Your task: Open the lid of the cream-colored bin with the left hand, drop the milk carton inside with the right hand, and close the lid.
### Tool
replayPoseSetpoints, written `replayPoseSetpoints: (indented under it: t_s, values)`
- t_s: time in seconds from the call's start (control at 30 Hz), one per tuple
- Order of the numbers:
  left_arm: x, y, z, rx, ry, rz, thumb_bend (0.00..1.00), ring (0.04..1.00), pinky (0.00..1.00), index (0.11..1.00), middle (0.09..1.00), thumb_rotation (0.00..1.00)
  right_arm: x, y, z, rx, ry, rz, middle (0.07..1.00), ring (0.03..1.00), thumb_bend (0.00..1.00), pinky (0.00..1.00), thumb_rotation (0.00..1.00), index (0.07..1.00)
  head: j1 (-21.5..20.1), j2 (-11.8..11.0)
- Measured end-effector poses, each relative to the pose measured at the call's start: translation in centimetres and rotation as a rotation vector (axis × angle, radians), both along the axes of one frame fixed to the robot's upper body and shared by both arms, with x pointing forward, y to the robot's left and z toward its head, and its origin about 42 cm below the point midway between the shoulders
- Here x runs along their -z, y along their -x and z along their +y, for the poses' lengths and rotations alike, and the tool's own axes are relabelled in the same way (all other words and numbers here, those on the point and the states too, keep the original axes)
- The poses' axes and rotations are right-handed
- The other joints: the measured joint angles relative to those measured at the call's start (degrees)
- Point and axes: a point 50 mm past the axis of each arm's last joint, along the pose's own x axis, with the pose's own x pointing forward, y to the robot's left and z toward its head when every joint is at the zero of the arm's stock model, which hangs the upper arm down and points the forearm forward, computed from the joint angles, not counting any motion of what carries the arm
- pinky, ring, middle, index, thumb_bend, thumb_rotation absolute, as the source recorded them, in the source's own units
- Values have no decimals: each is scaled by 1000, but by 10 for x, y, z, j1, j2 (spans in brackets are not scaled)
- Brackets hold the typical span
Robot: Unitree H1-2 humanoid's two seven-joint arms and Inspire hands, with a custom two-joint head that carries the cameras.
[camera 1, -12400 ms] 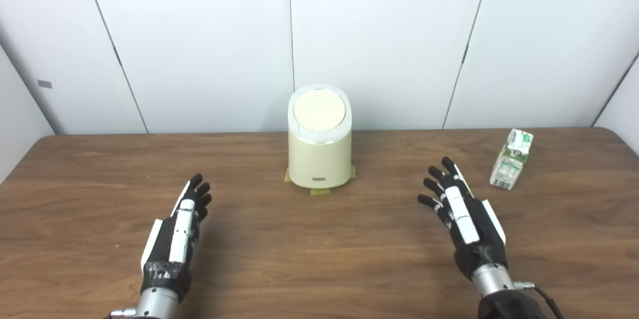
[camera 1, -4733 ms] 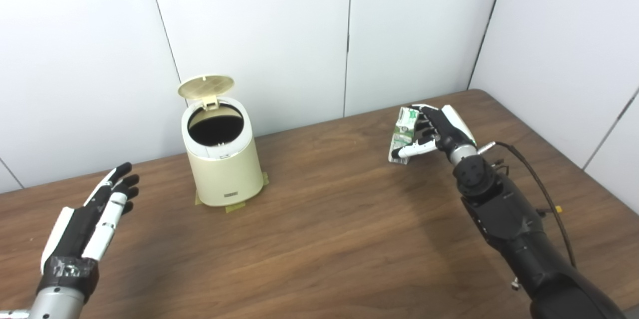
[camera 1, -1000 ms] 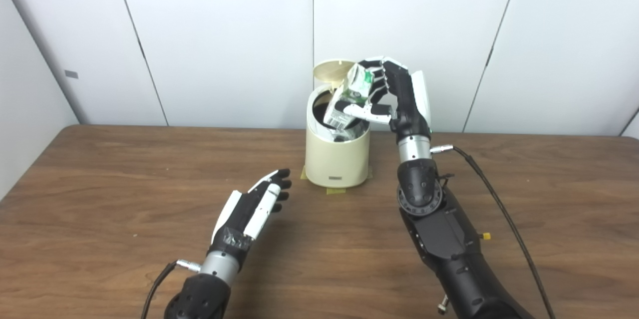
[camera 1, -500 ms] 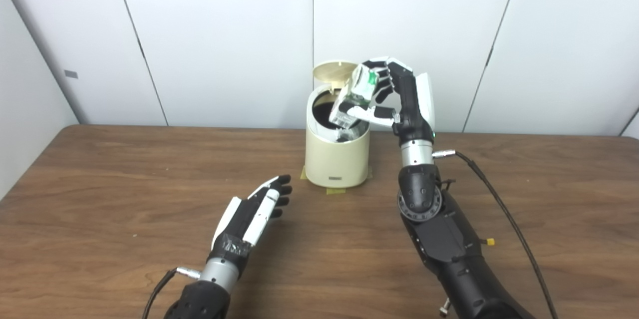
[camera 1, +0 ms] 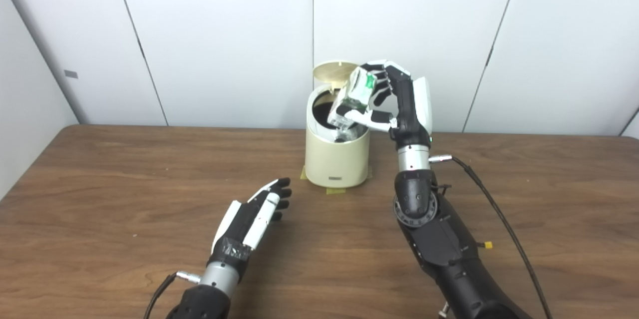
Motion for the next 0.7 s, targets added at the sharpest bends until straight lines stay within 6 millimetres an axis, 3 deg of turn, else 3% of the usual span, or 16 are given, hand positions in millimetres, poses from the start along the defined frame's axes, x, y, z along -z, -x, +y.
replayPoseSetpoints:
  t_s: [0.23,0.27,0.37,0.47,0.7]
  values:
    - [3,4,0,-3,2,10,419,855,845,894,871,971,-1,1,-4,-8,114,16,523,443,501,354,0,496,4,4]
    - [3,4,0,-4,2,11,421,853,843,894,870,966,0,1,-5,-5,135,20,517,460,510,447,0,482,5,4]
    - [3,4,0,-9,11,5,451,847,851,896,863,957,1,3,-4,-1,188,27,534,657,523,691,0,468,5,5]
    - [2,5,-1,-14,32,-16,477,845,847,896,864,990,4,4,-2,3,232,51,689,755,522,875,117,491,5,5]
    - [2,5,0,-35,34,-30,472,856,850,896,872,992,1,4,-1,5,262,103,734,786,524,948,139,495,4,4]
